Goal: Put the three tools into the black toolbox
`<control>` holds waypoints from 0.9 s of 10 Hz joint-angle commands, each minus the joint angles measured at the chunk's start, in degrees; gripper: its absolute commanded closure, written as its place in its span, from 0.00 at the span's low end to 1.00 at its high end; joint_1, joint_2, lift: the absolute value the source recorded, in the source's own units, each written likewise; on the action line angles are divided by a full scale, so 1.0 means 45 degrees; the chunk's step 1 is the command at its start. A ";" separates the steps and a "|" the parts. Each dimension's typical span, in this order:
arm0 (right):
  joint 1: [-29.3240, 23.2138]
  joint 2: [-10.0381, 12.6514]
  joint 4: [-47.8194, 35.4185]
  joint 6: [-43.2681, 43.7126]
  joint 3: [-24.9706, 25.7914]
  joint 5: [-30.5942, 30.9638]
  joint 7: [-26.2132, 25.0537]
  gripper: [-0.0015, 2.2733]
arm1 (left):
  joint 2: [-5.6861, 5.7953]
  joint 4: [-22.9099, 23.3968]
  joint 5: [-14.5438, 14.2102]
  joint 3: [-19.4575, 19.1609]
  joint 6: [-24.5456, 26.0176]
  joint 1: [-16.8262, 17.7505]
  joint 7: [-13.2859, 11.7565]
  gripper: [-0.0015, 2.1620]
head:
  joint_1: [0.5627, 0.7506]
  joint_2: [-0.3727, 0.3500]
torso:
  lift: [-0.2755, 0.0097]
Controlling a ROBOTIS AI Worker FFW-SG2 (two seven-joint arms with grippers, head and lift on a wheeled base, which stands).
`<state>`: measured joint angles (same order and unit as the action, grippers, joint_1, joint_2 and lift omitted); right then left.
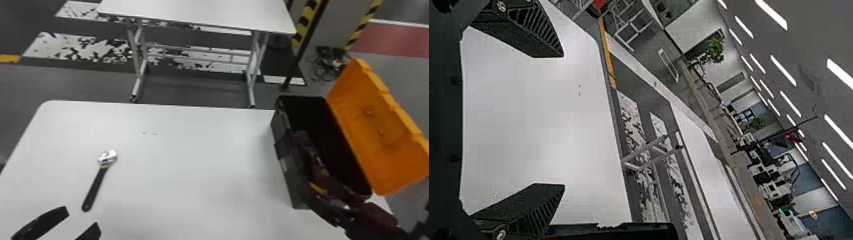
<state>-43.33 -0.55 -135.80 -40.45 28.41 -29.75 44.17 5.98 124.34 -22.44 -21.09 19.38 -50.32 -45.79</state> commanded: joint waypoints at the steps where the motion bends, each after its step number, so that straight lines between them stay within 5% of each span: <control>1: -0.0371 0.0083 -0.0057 0.0286 -0.0474 0.0009 0.0047 0.03 | 0.0000 0.0007 0.0318 -0.0353 0.0138 0.0068 0.0274 0.02 | 0.70 0.49 | 0.79; 5: -0.0899 0.0083 0.0841 0.2825 -0.1333 0.1630 0.0165 0.03 | 0.0039 -0.0052 0.0787 -0.1174 0.1662 0.0576 0.1035 0.02 | 0.70 0.71 | 0.79; 9: -0.0899 -0.0112 0.1037 0.3137 -0.1470 0.1786 0.0497 0.03 | 0.0332 -0.1048 0.1158 -0.1935 0.3459 0.2275 0.1328 0.02 | 0.70 0.83 | 0.79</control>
<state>-47.54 -0.92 -131.14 -26.12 22.04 -21.76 46.42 7.37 119.71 -17.23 -29.41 33.28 -40.91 -39.81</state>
